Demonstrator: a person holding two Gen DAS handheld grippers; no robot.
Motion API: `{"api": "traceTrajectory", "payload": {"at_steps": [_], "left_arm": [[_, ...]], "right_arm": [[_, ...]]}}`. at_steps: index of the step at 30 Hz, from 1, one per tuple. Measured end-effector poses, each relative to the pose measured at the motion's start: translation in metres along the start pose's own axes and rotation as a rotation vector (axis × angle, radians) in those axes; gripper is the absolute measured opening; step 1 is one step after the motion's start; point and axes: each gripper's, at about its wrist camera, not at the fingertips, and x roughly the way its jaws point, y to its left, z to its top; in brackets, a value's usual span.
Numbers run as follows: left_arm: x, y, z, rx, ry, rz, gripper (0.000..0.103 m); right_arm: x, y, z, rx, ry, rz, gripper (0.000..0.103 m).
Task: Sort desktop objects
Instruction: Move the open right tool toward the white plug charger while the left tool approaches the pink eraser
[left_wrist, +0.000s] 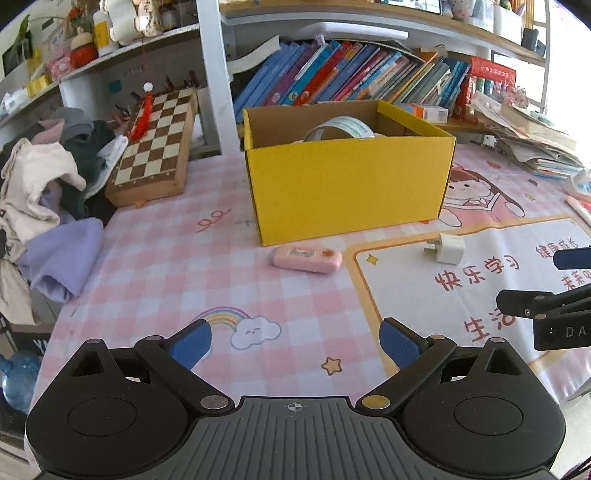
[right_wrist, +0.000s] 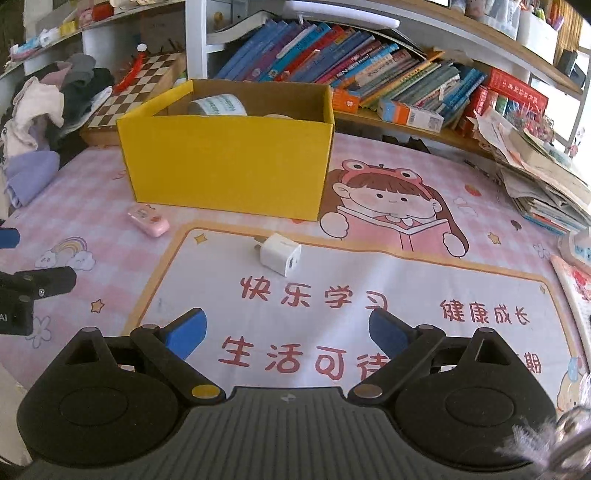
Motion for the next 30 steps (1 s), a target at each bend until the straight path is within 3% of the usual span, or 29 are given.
{"api": "traceTrajectory", "payload": {"at_steps": [10,30], "left_arm": [[0.000,0.000,0.006,-0.021,-0.023,0.015,0.099],[0.026,-0.009,0.024,-0.062,-0.003,0.054,0.099]], "right_arm": [[0.002,0.001,0.004,-0.042,0.012,0.025,0.095],[0.049,-0.013,0.035,-0.114,0.064,0.105,0.066]]}}
